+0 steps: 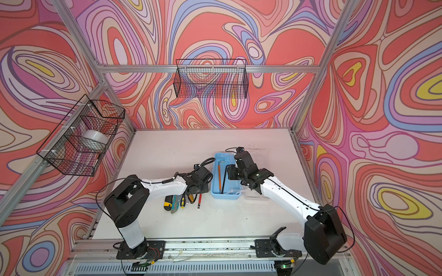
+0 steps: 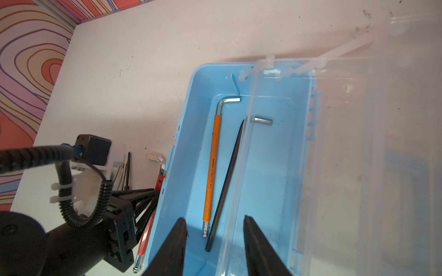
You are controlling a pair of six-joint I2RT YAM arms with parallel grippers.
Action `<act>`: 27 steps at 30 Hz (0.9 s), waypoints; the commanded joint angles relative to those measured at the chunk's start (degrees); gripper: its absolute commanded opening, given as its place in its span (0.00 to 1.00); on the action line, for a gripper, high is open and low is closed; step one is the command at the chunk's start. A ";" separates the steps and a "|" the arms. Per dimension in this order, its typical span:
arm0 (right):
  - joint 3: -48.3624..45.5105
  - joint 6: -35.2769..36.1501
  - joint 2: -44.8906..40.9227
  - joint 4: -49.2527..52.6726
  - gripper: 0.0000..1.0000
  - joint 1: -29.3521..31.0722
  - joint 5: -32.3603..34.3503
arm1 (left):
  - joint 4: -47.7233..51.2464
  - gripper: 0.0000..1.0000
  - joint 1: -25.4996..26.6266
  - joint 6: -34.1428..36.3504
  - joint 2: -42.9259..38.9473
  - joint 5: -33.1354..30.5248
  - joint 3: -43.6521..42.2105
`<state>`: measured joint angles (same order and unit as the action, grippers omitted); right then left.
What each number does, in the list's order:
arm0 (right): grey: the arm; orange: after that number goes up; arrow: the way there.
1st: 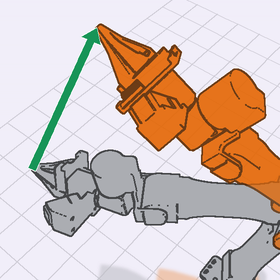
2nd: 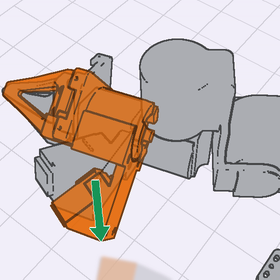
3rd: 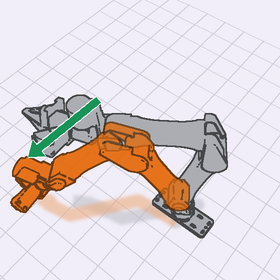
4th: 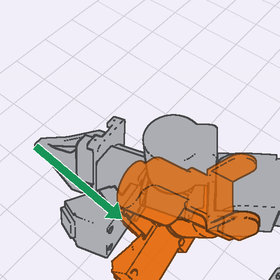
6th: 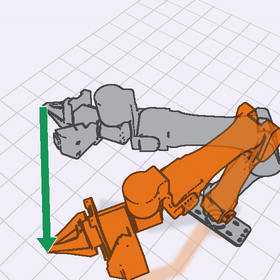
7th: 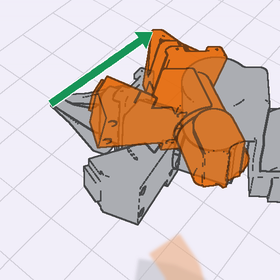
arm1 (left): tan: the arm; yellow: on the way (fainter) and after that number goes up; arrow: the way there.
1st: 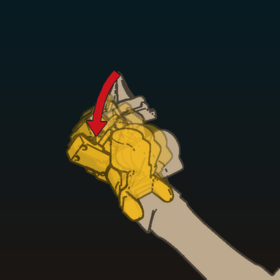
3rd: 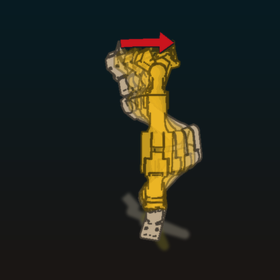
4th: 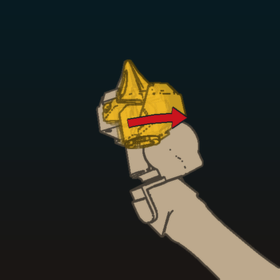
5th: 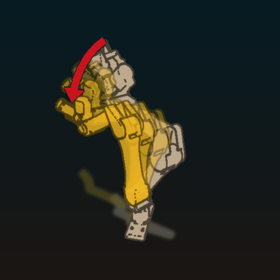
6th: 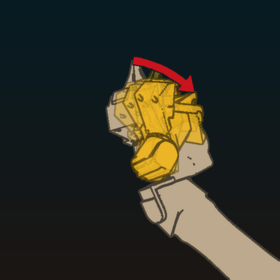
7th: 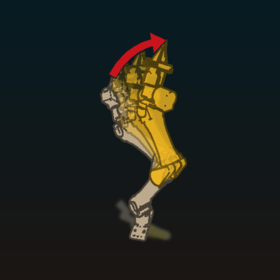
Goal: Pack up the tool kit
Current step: 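Close the left gripper on the red-handled hex key and lift it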
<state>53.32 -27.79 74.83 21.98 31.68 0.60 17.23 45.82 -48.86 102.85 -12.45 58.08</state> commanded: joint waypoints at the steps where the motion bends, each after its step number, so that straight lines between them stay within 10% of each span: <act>1: -0.06 0.02 0.57 -0.88 0.41 0.14 0.51 | 6.38 0.15 0.01 -0.71 2.15 -0.65 -0.53; 27: 0.01 0.02 0.37 -1.43 0.42 -0.09 1.24 | 16.33 0.00 -0.33 4.76 -11.59 -8.34 3.65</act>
<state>53.32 -27.77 74.83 21.08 31.68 0.75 28.71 45.71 -45.58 95.64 -16.69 59.20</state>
